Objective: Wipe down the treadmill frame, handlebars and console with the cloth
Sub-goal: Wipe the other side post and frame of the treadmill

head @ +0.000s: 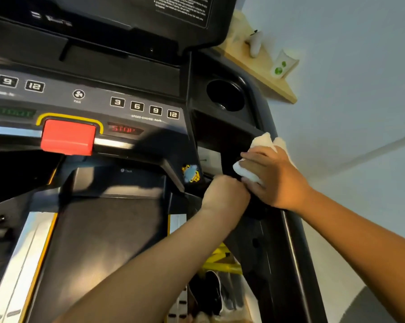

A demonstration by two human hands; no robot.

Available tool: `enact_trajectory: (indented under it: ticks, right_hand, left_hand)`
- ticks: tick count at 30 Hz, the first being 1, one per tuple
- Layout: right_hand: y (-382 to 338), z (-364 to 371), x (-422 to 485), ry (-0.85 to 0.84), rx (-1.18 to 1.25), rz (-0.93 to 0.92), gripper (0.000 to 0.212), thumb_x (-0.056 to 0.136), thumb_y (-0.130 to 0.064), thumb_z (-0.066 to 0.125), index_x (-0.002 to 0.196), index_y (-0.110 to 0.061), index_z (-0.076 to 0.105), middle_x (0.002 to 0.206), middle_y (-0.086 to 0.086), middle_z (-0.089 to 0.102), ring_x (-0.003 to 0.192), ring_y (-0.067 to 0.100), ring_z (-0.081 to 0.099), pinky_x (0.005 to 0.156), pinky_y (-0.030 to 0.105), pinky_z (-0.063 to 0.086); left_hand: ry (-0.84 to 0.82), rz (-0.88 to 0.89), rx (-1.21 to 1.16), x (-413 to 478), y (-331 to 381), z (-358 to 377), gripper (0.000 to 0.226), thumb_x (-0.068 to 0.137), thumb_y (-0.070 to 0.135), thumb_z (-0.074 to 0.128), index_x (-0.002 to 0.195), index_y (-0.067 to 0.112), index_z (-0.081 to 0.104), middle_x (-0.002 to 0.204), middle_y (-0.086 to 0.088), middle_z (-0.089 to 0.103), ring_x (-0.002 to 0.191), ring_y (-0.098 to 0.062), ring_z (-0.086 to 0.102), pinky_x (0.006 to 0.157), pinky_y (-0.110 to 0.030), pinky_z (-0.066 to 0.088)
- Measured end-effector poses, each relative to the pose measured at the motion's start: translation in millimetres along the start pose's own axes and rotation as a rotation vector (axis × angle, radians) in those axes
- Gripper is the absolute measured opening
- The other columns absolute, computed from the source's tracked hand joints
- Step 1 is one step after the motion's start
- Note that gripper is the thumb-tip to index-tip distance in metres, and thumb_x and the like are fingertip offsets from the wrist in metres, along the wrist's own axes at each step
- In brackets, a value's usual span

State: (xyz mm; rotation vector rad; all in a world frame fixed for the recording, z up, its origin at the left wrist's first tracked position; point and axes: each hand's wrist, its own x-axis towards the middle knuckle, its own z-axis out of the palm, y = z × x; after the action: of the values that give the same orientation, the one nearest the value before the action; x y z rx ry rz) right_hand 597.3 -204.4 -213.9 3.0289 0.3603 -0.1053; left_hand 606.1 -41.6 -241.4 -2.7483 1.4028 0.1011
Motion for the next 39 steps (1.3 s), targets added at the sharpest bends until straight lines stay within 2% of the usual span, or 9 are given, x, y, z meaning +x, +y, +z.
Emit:
enact_trajectory:
  ticks: [6,9,12,18,21,24,28,35,39]
  right_hand:
    - [39.9,-11.1,-72.9,-0.228,-0.089,-0.084,0.065,0.097,-0.058,0.019,0.151,-0.024,0.029,0.161,-0.002,0.015,0.147,0.024,0.02,0.111,0.047,0.035]
    - [42.5,-8.6,-49.2,-0.222,-0.256,-0.271,0.055,0.099,-0.044,0.029,0.144,-0.014,0.043,0.153,0.013,0.035,0.14,0.033,0.034,0.105,0.054,0.041]
    - [28.9,6.7,2.3,-0.258,-0.359,-0.499,0.032,0.087,-0.015,0.059,0.113,0.003,0.066,0.116,0.025,0.064,0.114,0.04,0.06,0.095,0.058,0.048]
    - [-29.2,29.7,81.3,-0.658,-0.468,-0.342,0.019,0.094,-0.02,0.045,0.099,-0.012,0.062,0.103,0.007,0.063,0.097,0.026,0.059,0.089,0.042,0.048]
    - [-30.1,26.4,80.6,-0.628,-0.398,-0.381,0.025,0.098,-0.02,0.039,0.108,-0.01,0.059,0.099,0.003,0.06,0.095,0.02,0.059,0.089,0.038,0.048]
    - [6.1,5.8,49.9,-0.427,-0.348,-0.629,0.037,0.099,-0.031,0.036,0.118,-0.014,0.063,0.126,-0.001,0.061,0.122,0.018,0.054,0.109,0.039,0.039]
    - [32.2,-22.4,17.7,-0.347,-0.293,-0.513,0.048,0.093,-0.049,0.033,0.122,-0.027,0.063,0.124,-0.006,0.064,0.112,0.017,0.06,0.099,0.038,0.046]
    - [13.2,20.8,58.8,-0.506,-0.306,-0.467,0.039,0.088,-0.045,0.03,0.082,-0.023,0.062,0.086,0.0,0.064,0.091,0.022,0.06,0.09,0.044,0.047]
    - [26.7,-12.4,16.1,-0.328,-0.208,-0.391,0.045,0.086,-0.053,0.04,0.108,-0.026,0.068,0.105,-0.006,0.067,0.102,0.02,0.058,0.092,0.037,0.042]
  left_hand:
    - [0.187,0.077,0.089,-6.0,1.6,17.8,0.019,0.096,0.016,0.052,0.112,0.019,0.063,0.102,0.002,0.068,0.093,-0.022,0.067,0.078,-0.034,0.05]
    - [0.279,0.188,0.099,-8.7,-1.2,31.4,0.02,0.096,0.019,0.054,0.115,0.015,0.06,0.104,-0.002,0.067,0.092,-0.022,0.067,0.079,-0.034,0.051]
    - [0.484,0.265,0.039,-9.9,-9.5,45.6,0.012,0.089,0.015,0.061,0.1,0.016,0.066,0.086,-0.001,0.066,0.07,-0.022,0.061,0.065,-0.033,0.047]
    - [0.788,0.263,-0.178,-4.6,-7.8,61.3,0.012,0.091,0.009,0.057,0.085,0.01,0.067,0.08,-0.008,0.062,0.06,-0.027,0.055,0.061,-0.038,0.049]
    - [0.83,0.266,-0.194,-3.4,-6.9,63.8,0.016,0.092,0.007,0.055,0.083,0.01,0.067,0.076,-0.007,0.061,0.058,-0.026,0.054,0.06,-0.038,0.049]
    - [0.885,0.24,-0.196,-3.4,-5.1,63.2,0.023,0.093,0.007,0.05,0.075,0.013,0.064,0.072,-0.005,0.059,0.057,-0.023,0.052,0.059,-0.033,0.046]
    - [0.9,0.201,-0.171,-1.3,-2.1,62.3,0.034,0.098,0.008,0.039,0.072,0.015,0.06,0.069,-0.003,0.055,0.053,-0.021,0.049,0.054,-0.032,0.043]
    - [0.886,0.242,-0.124,-1.8,-3.1,65.2,0.031,0.099,0.008,0.038,0.078,0.013,0.061,0.072,-0.004,0.056,0.057,-0.023,0.052,0.058,-0.032,0.043]
    - [0.874,0.218,-0.123,-2.4,-2.6,63.9,0.033,0.099,0.008,0.035,0.079,0.013,0.061,0.072,-0.003,0.054,0.054,-0.022,0.049,0.055,-0.032,0.042]
